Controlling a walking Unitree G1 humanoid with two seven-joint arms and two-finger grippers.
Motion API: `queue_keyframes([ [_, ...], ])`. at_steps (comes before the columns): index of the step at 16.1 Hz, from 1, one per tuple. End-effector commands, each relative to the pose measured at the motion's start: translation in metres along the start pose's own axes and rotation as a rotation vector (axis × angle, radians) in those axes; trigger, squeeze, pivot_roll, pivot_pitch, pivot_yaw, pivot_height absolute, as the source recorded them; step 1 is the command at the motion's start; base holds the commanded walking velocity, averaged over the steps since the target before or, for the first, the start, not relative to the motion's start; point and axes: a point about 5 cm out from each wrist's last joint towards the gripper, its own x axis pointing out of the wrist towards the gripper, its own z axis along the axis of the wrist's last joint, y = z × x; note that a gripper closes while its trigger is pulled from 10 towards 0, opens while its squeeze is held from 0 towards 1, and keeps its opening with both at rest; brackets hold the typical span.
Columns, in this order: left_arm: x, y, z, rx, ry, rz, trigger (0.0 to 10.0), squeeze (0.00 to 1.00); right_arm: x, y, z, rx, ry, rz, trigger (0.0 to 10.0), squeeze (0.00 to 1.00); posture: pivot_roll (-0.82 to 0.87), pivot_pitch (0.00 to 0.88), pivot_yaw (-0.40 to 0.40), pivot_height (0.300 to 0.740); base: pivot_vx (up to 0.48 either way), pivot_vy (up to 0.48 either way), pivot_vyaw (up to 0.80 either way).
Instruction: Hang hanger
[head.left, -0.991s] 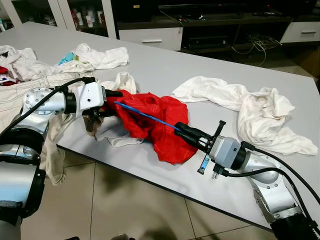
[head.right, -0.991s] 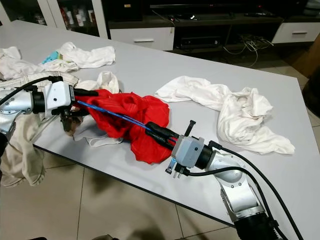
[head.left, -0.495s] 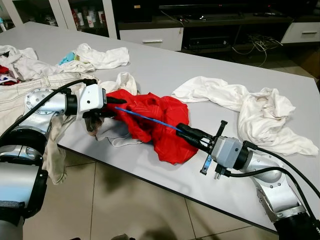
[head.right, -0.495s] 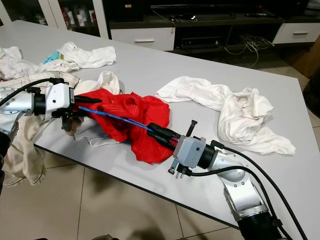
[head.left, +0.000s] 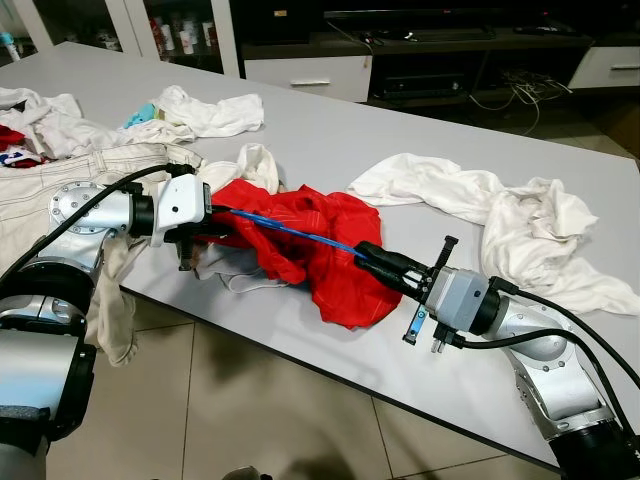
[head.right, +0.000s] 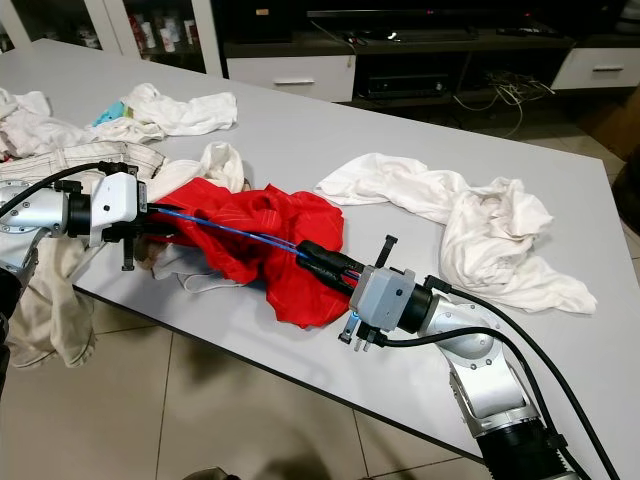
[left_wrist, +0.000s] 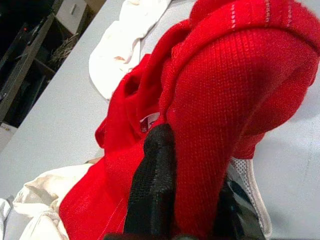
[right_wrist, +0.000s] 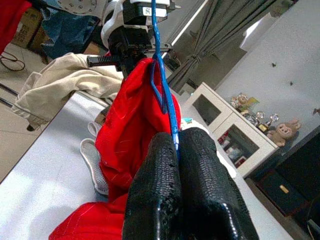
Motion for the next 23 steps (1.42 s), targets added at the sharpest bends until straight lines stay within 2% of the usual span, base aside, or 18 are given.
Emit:
queue_keyframes([
  [1, 0.000, 0.002, 0.002, 0.001, -0.023, 0.033, 0.0, 0.00, 0.003, -0.010, 0.010, -0.026, -0.049, -0.023, 10.0, 0.00, -0.05, 0.000, 0.015, 0.740, 0.000, 0.000, 0.00],
  [7, 0.000, 0.004, 0.000, -0.013, -0.036, 0.127, 0.0, 0.00, 0.002, -0.010, 0.010, 0.006, -0.050, -0.018, 10.0, 0.00, -0.05, 0.000, 0.018, 0.740, 0.000, 0.000, 0.00],
  [8, 0.002, 0.002, -0.001, -0.015, -0.039, 0.122, 0.0, 0.00, 0.000, -0.007, 0.011, 0.030, -0.047, 0.019, 10.0, 1.00, -0.05, 0.000, 0.017, 0.740, 0.000, 0.000, 0.00],
  [10, 0.004, 0.001, -0.001, -0.019, -0.044, 0.122, 0.0, 0.00, 0.001, -0.003, 0.012, 0.047, -0.027, 0.065, 10.0, 1.00, -0.05, 0.000, 0.017, 0.740, 0.000, 0.000, 0.00],
  [11, 0.005, 0.000, -0.001, -0.020, -0.046, 0.124, 0.0, 0.00, 0.001, -0.005, 0.014, 0.067, -0.029, 0.063, 10.0, 0.00, -0.05, 0.000, 0.017, 0.740, 0.000, 0.000, 0.00],
  [12, 0.005, 0.000, -0.001, -0.020, -0.046, 0.124, 0.0, 0.00, 0.001, -0.006, 0.015, 0.079, -0.032, 0.058, 10.0, 0.00, -0.05, 0.000, 0.017, 0.740, 0.000, 0.000, 0.00],
  [17, 0.008, -0.002, -0.004, -0.076, -0.083, 0.170, 0.0, 0.00, -0.008, -0.038, 0.027, 0.216, -0.084, -0.098, 10.0, 0.00, -0.06, 0.000, 0.015, 0.740, 0.000, 0.000, 0.00],
  [19, 0.004, 0.008, 0.000, -0.152, -0.172, 0.281, 0.0, 0.00, -0.017, -0.058, 0.027, 0.290, -0.109, -0.250, 10.0, 0.00, -0.06, 0.000, 0.016, 0.740, 0.000, 0.000, 0.00],
  [21, -0.001, 0.013, 0.001, -0.206, -0.236, 0.351, 0.0, 0.00, -0.026, -0.074, 0.029, 0.309, -0.141, -0.386, 10.0, 0.00, -0.07, 0.000, 0.019, 0.740, 0.000, 0.000, 0.00],
  [22, -0.004, 0.013, 0.000, -0.235, -0.265, 0.396, 0.0, 0.00, -0.036, -0.088, 0.026, 0.313, -0.137, -0.526, 10.0, 0.00, -0.07, 0.000, 0.020, 0.740, 0.000, 0.000, 0.00],
  [23, -0.007, 0.013, -0.001, -0.263, -0.303, 0.437, 0.0, 0.00, -0.045, -0.095, 0.017, 0.333, -0.095, -0.630, 10.0, 0.00, -0.07, 0.000, 0.020, 0.740, 0.000, 0.000, 0.00],
])
